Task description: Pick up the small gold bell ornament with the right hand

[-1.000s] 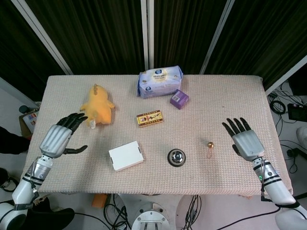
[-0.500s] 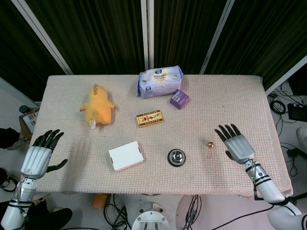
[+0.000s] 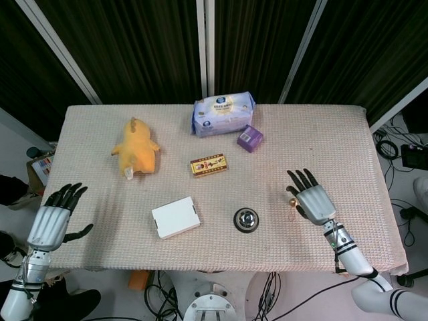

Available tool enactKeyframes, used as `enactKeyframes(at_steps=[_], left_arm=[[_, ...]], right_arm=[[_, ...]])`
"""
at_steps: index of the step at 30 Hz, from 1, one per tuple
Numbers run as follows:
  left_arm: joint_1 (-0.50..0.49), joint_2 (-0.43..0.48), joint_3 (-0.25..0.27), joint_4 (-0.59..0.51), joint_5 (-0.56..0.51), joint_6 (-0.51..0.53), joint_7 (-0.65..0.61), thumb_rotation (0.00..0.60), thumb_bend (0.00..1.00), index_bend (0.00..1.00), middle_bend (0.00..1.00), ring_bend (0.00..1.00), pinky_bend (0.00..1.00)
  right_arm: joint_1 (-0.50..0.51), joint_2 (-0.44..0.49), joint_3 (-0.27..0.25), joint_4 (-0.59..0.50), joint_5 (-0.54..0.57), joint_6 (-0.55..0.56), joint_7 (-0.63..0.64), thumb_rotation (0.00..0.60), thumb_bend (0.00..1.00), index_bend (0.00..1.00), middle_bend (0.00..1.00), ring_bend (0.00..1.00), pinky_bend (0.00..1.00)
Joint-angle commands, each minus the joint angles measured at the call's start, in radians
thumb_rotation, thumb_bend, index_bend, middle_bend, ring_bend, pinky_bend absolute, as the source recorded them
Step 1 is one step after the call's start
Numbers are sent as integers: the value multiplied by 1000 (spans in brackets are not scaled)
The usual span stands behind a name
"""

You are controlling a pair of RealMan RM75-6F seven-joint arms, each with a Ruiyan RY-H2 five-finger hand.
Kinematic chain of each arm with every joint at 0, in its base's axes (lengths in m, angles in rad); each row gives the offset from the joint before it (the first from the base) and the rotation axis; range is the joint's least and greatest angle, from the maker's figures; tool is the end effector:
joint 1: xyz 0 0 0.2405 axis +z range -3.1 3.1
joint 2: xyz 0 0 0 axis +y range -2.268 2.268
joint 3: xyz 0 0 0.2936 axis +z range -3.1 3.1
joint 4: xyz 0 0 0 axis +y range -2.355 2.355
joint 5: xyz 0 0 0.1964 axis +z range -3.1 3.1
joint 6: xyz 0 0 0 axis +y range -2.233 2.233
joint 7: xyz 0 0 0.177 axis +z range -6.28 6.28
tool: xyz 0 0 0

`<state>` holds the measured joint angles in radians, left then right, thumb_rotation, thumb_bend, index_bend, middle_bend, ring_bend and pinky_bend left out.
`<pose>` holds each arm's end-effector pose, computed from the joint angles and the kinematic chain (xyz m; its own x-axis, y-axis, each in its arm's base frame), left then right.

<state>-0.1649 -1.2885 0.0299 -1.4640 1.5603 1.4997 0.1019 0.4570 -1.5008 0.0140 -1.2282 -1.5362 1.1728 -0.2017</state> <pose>-0.3315 0.2278 0.1247 0.4793 0.0225 0.8773 0.8695 -0.1477 -0.4713 -0.2892 -0.3278 0.0228 0.6447 -0.1012 0.7577 -0.7245 -0.3971 0.5634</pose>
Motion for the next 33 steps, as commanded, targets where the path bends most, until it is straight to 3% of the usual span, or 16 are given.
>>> enactKeyframes(at_steps=[1,17,23,33], left_arm=[[0,1,-1,0,2,-4,-5,475,181,139,113,105,232],[-1,4,-8,-3,6,-31,-32,475,181,139,113,105,231],[0,8,-8,-5,7,-40,-34,477,182,139,113,105,232],[2,10,-12,-3,7,-44,-44,472,182,139,112,105,232]], right_arm=[[-6,-20,2,25,0,10,5,600,204,373,54,0,0],[-14,-70,11,95,8,19,21,600,223,459,86,0,0],[-13,-81,12,113,8,17,23,600,321,471,92,0,0],[-15,-92,10,131,11,11,30,600,324,478,93,0,0]])
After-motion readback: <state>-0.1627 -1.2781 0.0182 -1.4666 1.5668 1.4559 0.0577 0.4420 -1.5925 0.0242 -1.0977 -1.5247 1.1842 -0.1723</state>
